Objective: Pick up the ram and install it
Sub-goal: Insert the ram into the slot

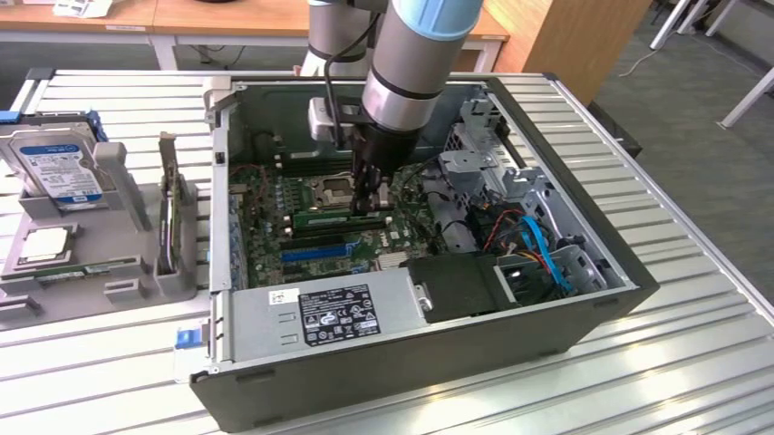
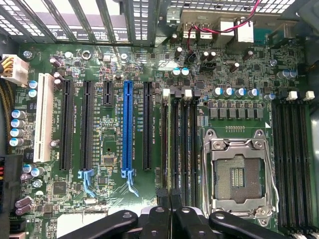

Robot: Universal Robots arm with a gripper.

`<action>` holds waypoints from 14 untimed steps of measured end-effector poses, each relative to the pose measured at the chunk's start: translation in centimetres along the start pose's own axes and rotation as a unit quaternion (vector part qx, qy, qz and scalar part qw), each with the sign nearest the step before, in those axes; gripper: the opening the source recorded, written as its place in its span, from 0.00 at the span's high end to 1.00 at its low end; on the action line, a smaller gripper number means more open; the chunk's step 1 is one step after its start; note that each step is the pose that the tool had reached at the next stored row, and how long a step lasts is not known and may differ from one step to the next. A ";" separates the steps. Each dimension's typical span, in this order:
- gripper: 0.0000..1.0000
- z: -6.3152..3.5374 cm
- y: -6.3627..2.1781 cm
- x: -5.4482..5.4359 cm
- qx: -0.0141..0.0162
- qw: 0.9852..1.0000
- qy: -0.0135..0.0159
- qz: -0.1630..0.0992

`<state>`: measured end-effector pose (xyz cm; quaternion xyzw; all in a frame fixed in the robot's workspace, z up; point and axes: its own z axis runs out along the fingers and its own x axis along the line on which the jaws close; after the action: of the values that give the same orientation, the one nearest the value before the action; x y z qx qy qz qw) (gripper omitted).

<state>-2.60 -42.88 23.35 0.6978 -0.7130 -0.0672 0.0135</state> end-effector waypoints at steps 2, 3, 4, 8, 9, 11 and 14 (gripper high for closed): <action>0.88 0.01 0.00 0.0 0.000 1.000 0.000 0.000; 0.88 0.05 0.00 0.0 0.000 1.000 0.000 0.000; 0.88 0.10 -0.01 0.0 0.000 1.000 0.000 0.000; 0.88 0.11 -0.01 0.0 0.000 1.000 0.000 0.000; 0.88 0.11 -0.01 0.0 0.000 1.000 0.000 0.000; 0.88 0.11 -0.02 0.0 0.000 1.000 0.000 -0.001; 0.88 0.11 -0.03 0.0 0.000 1.000 0.000 -0.003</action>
<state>-2.59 -42.88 23.24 0.7001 -0.7108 -0.0672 0.0137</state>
